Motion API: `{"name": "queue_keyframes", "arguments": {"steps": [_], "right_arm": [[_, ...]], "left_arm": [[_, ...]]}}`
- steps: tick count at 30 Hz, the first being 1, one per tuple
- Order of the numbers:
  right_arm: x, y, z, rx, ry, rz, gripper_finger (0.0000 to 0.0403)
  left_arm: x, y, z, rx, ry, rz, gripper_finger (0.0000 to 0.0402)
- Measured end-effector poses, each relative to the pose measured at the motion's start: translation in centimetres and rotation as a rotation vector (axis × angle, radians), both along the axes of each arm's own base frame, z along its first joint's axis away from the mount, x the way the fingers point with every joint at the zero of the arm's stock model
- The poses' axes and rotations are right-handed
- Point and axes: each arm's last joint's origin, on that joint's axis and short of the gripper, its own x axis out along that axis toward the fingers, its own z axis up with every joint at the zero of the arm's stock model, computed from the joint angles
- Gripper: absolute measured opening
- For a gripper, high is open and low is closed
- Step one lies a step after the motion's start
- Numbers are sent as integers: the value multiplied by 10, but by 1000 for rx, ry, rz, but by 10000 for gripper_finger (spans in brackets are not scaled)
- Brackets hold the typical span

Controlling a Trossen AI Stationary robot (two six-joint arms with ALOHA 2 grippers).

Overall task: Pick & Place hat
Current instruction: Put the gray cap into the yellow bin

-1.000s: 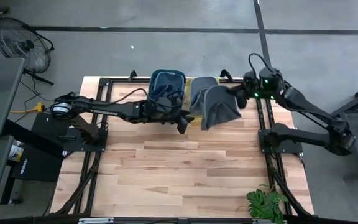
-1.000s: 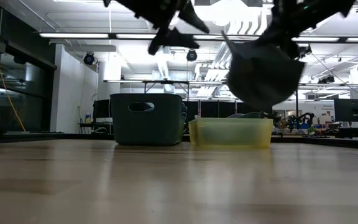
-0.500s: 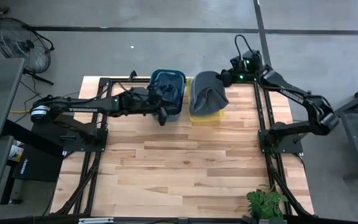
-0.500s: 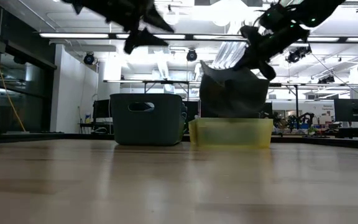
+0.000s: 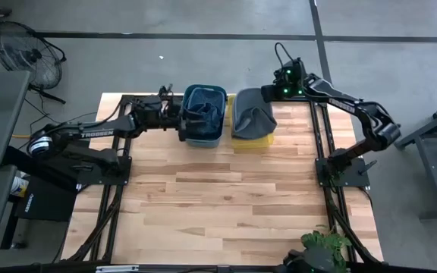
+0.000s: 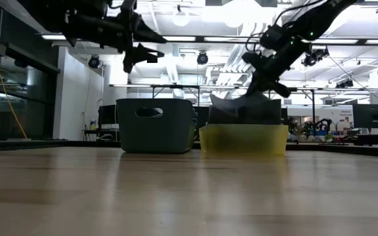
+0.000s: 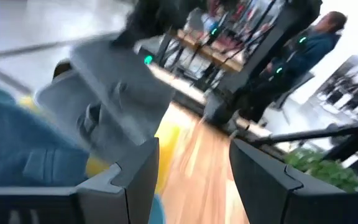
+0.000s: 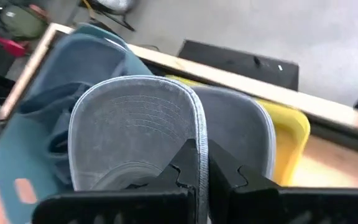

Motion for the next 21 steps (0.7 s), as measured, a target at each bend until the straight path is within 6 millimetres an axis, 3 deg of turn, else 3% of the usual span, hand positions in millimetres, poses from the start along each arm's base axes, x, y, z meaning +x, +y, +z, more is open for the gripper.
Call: {"name": "queue_keyframes", "arguments": {"steps": [14, 21], "right_arm": [[23, -19, -50, 89, 70, -75, 4], [26, -25, -67, 101, 120, -107, 4]], "left_arm": [[-21, 35, 6, 30, -83, -67, 193], [-27, 42, 6, 22, -82, -82, 193]]}}
